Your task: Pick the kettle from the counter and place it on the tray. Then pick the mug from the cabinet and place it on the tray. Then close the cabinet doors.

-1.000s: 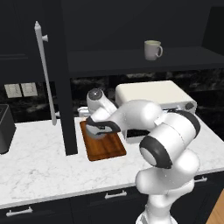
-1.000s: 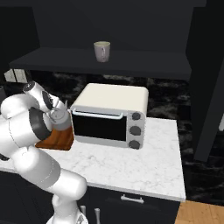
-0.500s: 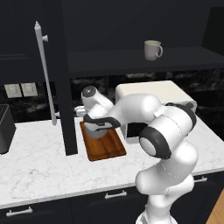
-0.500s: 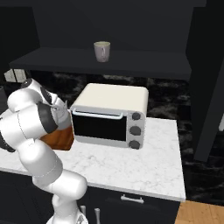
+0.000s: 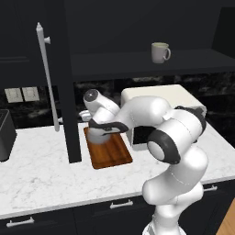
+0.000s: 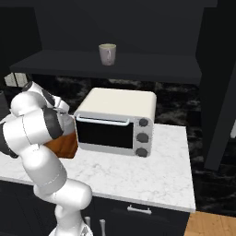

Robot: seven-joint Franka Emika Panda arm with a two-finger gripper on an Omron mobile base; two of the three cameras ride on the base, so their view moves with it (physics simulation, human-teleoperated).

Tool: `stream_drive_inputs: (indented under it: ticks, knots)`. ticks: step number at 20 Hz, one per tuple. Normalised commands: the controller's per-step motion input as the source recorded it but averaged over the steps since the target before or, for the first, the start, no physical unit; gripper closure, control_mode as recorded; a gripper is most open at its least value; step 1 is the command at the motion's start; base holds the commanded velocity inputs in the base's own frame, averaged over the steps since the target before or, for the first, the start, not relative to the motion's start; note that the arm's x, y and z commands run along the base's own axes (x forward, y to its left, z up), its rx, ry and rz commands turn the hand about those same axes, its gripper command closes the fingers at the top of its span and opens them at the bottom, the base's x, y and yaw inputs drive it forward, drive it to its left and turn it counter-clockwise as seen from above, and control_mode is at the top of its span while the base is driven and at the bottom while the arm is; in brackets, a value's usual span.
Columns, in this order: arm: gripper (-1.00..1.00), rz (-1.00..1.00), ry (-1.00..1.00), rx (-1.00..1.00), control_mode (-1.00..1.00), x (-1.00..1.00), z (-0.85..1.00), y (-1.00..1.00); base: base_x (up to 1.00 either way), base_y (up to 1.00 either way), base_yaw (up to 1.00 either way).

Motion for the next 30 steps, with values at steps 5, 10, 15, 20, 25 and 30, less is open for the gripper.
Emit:
stream_drive_inputs:
  ticks: [5,10,15,20,25,30]
  knots:
    - [-1.0,0.0,-0.08,0.0,-1.0,-0.12,0.02,-0.08,0.0,0.0,0.0]
    - [-1.0,0.0,-0.15,0.0,-1.0,-0.33,0.11,-0.02,0.0,0.0,0.0]
    - [-1.0,0.0,-0.1,0.0,-1.0,-0.33,0.09,0.02,0.0,0.0,0.0]
    - [-1.0,0.0,-0.02,0.0,-1.0,-0.33,0.23,0.0,0.0,0.0,0.0]
    - [-1.0,0.0,0.0,0.0,-1.0,-0.52,0.35,-0.02,0.0,0.0,0.0]
    - [-1.0,0.0,0.0,0.0,-1.0,-0.57,0.44,-0.16,0.0,0.0,0.0]
